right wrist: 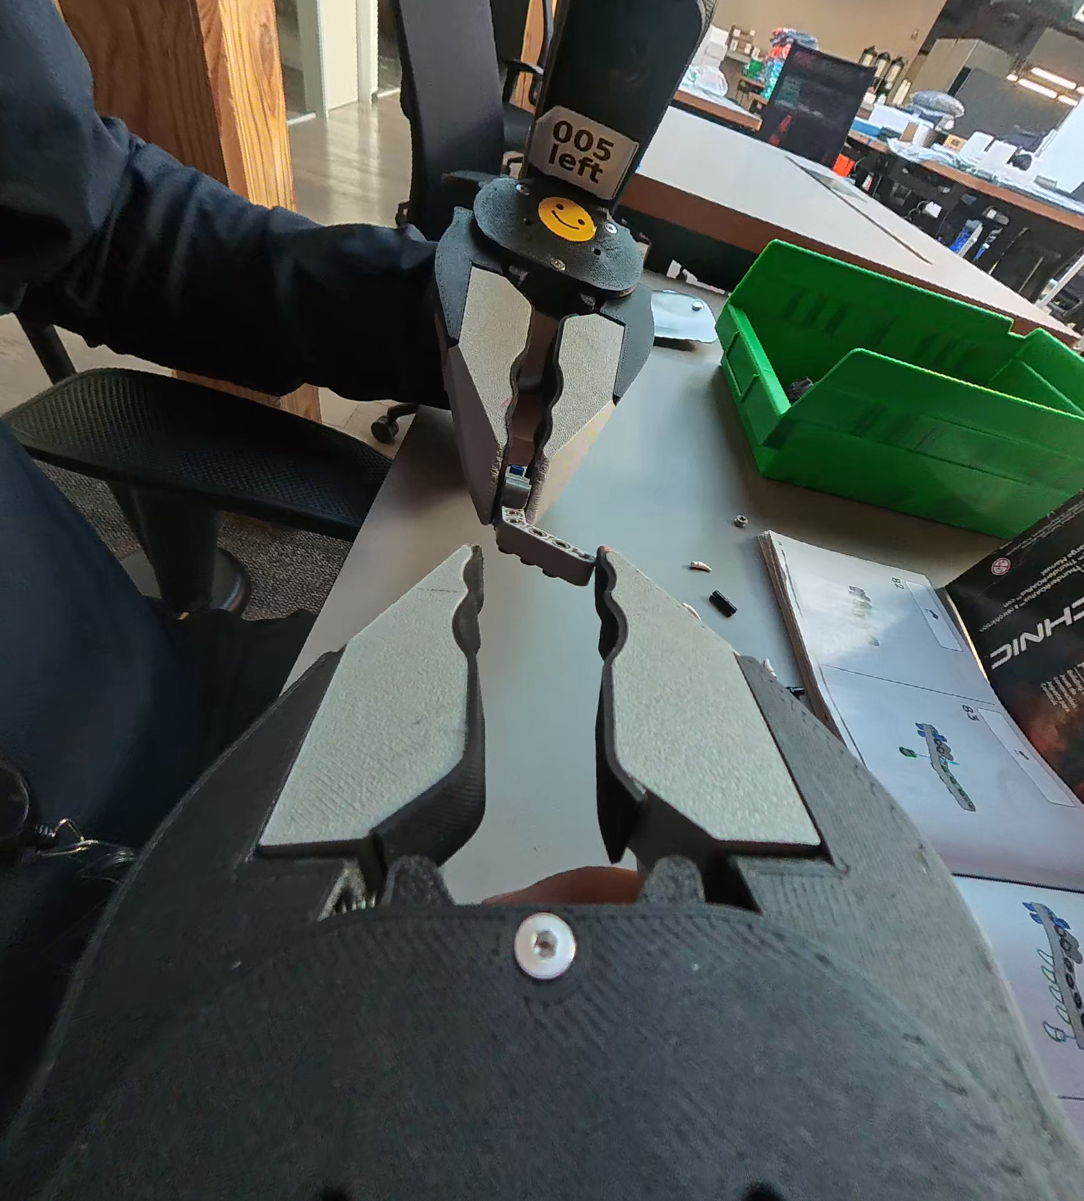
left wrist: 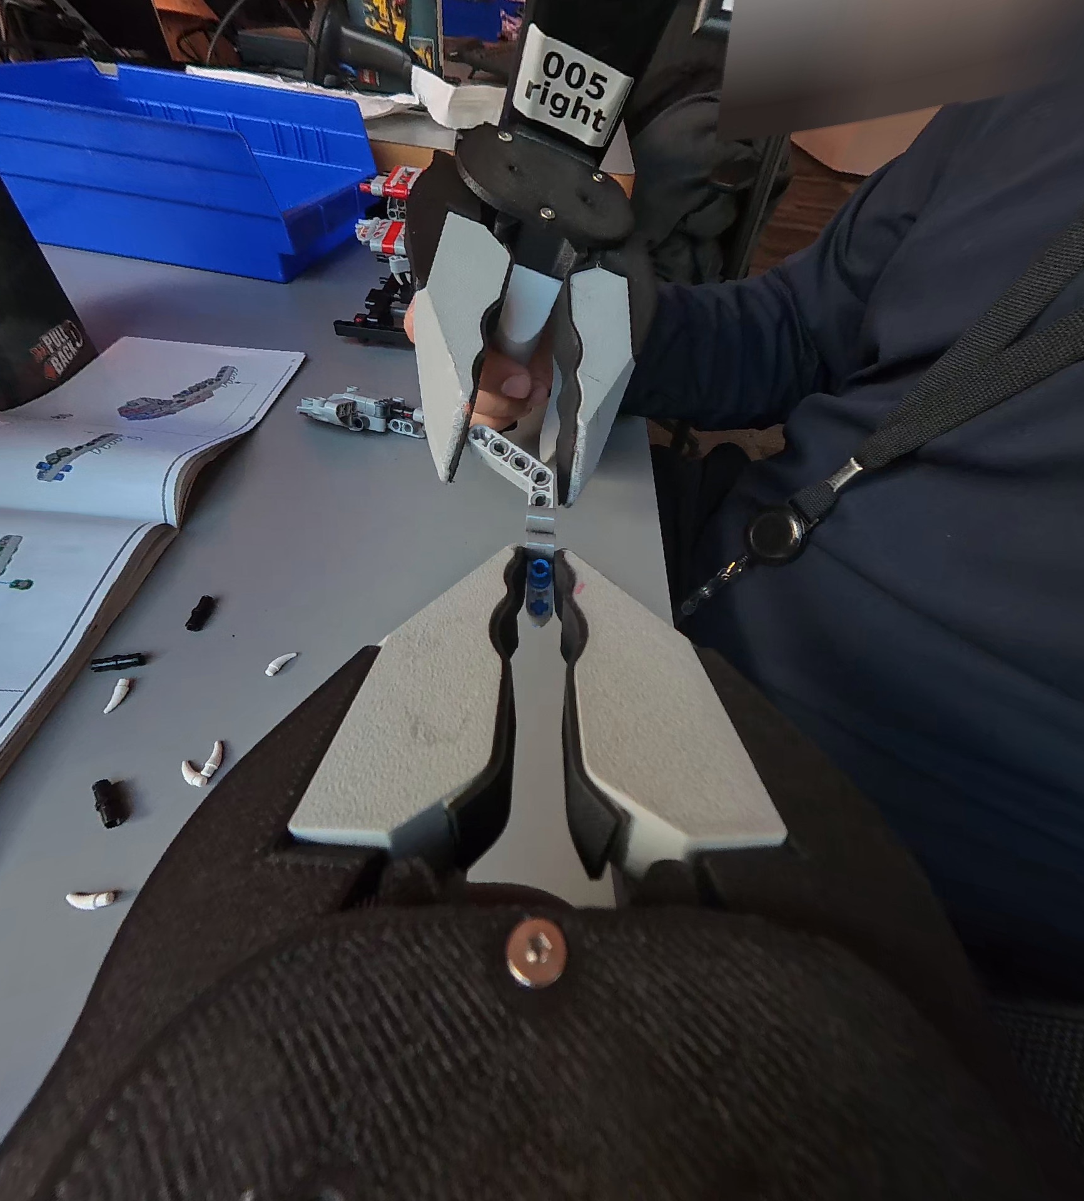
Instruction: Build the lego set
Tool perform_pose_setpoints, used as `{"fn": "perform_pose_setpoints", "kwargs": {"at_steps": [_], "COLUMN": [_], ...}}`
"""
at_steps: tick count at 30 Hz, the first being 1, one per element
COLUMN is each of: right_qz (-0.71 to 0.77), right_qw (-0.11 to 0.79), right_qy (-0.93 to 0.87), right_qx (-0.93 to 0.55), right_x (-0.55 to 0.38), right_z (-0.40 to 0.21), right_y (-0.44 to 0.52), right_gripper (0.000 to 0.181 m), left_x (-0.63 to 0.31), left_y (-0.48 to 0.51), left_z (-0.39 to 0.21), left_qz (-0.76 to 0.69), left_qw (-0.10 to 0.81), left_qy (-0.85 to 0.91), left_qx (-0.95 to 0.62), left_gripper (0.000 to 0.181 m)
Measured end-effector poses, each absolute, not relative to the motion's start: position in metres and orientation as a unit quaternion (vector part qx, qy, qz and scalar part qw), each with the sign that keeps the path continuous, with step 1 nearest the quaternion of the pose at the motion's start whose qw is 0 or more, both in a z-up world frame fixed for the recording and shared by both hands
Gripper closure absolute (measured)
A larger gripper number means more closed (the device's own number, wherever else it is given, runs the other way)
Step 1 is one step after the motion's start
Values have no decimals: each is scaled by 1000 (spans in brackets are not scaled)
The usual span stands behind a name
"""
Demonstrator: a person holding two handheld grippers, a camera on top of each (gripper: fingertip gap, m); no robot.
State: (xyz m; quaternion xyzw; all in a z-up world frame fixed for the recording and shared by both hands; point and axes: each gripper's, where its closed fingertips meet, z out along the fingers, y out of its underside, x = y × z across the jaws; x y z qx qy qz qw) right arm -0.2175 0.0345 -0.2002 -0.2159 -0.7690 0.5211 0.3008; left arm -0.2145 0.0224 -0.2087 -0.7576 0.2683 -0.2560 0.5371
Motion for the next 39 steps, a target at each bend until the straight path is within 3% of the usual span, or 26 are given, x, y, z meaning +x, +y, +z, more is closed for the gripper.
{"fn": "perform_pose_setpoints", "kwargs": {"at_steps": [39], "right_qz": [506], "right_qw": [320], "right_qy": [-768], "right_qx": [-228], "right_x": [-223], "right_z": [-202], "right_y": [43], "right_gripper": [162], "left_x": [-217], "left_y": [24], "left_z": [-210], "left_qz": [-265], "left_qw": [540], "left_qy": [246], "left_qx": [-760], "left_gripper": [176]}}
